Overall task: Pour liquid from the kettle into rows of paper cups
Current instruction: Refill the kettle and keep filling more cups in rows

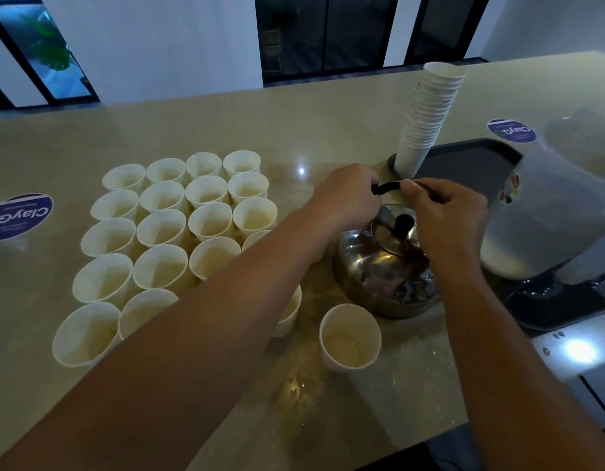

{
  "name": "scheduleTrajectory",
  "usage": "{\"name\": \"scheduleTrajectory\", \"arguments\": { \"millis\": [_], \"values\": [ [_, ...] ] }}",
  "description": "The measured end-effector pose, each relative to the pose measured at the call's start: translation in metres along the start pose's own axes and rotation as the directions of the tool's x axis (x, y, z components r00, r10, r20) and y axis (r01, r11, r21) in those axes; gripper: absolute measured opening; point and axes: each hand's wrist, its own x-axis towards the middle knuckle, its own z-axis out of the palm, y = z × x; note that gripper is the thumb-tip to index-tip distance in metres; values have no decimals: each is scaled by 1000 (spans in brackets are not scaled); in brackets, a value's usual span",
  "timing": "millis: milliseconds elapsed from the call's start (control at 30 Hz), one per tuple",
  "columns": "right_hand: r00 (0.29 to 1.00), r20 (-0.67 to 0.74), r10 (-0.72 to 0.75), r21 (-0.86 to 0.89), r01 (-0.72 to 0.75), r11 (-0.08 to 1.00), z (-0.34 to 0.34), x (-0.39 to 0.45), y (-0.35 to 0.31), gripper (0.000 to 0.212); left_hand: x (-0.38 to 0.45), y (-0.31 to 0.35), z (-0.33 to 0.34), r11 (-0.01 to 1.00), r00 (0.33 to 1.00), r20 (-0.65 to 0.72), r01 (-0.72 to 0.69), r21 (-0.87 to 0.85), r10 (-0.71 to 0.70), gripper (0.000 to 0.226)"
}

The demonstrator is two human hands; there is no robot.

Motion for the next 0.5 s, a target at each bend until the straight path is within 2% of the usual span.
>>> {"name": "scheduleTrajectory", "arguments": {
  "millis": [200,267,300,367,400,467,500],
  "values": [
    [1000,20,14,-11,-13,1000,-3,0,0,16,-1,-1,-2,1000,1000,19,-14,-20,14,19],
    [998,59,22,-62,-19,998,-6,1,-2,22,-4,-4,-8,999,999,18,-26,-37,27,23],
    [997,74,12,-141,-1,990,-6,2,-4,28,-5,-8,-14,999,1000,9,-16,-37,17,28],
    [994,69,-80,-372,100,923,-6,7,-13,40,-5,-17,-27,1000,999,-29,24,8,-24,35],
    [986,73,-151,-418,167,893,-6,8,-24,42,-6,-23,-35,998,998,-50,50,48,-47,35],
    [959,145,-244,-333,279,901,-2,9,-47,34,-7,-32,-50,988,992,-85,101,114,-91,32],
    [947,211,-241,-261,292,920,2,9,-58,27,-9,-37,-58,983,988,-104,126,131,-113,31]
  ]
}}
